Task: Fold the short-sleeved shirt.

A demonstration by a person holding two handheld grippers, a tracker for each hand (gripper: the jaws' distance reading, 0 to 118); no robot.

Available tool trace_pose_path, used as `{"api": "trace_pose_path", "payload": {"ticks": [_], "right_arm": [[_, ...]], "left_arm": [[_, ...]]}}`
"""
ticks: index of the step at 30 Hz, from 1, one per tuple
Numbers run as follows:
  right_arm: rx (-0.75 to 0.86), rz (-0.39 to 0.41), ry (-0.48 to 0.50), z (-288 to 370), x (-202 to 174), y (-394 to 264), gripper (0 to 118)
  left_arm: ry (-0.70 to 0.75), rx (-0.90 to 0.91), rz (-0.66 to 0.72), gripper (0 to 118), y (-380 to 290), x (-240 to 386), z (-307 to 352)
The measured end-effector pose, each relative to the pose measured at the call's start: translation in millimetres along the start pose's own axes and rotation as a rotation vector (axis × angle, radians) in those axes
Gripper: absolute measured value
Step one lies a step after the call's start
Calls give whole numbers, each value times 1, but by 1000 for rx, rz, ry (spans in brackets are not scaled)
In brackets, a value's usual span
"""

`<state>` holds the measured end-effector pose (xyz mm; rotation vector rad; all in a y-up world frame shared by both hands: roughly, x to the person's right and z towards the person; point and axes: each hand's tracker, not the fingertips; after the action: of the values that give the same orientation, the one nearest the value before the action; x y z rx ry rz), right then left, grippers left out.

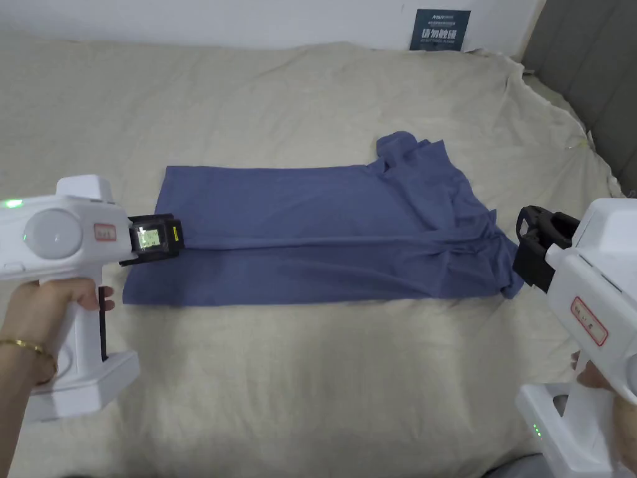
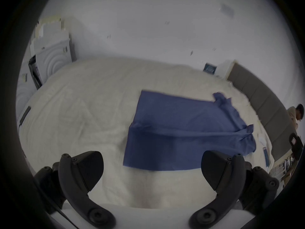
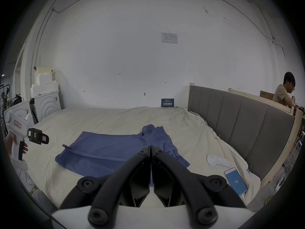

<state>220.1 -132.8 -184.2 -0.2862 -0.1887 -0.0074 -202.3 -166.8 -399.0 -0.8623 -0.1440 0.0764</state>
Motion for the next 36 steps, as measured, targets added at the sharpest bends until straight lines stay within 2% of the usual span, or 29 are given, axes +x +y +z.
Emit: {"api": "trace_pose_path", "payload": {"ticks": [6,8,11,13,15,16,17,18,22,27,31,32,33,35,36], "right_arm": [[-38,12,-5,-13,1,-5,0],[-51,12,-9,-18,3,-7,0],[-66,16,-17,-22,4,-9,0],[-76,13,-20,-25,6,-12,0],[-82,17,-25,-27,7,-14,0],[-86,19,-27,-27,7,-14,0],[-89,19,-28,-28,8,-14,0],[-93,18,-29,-29,8,-15,0],[-104,13,-28,-32,11,-14,0],[-146,-13,-14,-41,22,-3,0],[-290,-25,-9,-74,39,17,0],[-307,-44,-12,-82,44,21,4],[-345,-70,-6,-94,50,25,25],[-461,-113,0,-120,62,29,92],[-496,-124,6,-131,66,27,114]], "left_arm": [[100,-211,-55,118,4,-8,-61],[130,-268,-64,113,1,-10,-78],[178,-302,-41,85,-3,-20,-101],[200,-340,-40,50,-7,-21,-111],[164,-369,-50,9,-13,-25,-116],[143,-371,-41,4,-17,-25,-117],[118,-360,-31,2,-21,-23,-117],[152,-345,-50,0,-23,-21,-116],[146,-326,-70,0,-24,-18,-106],[47,-178,62,0,-12,-27,-68],[-10,-89,127,0,-4,-29,-38],[-12,-74,130,0,-4,-29,-33],[-15,-69,126,0,-4,-28,-28],[-21,-63,128,0,-2,-26,-24],[-23,-61,128,0,-2,-26,-22]]}}
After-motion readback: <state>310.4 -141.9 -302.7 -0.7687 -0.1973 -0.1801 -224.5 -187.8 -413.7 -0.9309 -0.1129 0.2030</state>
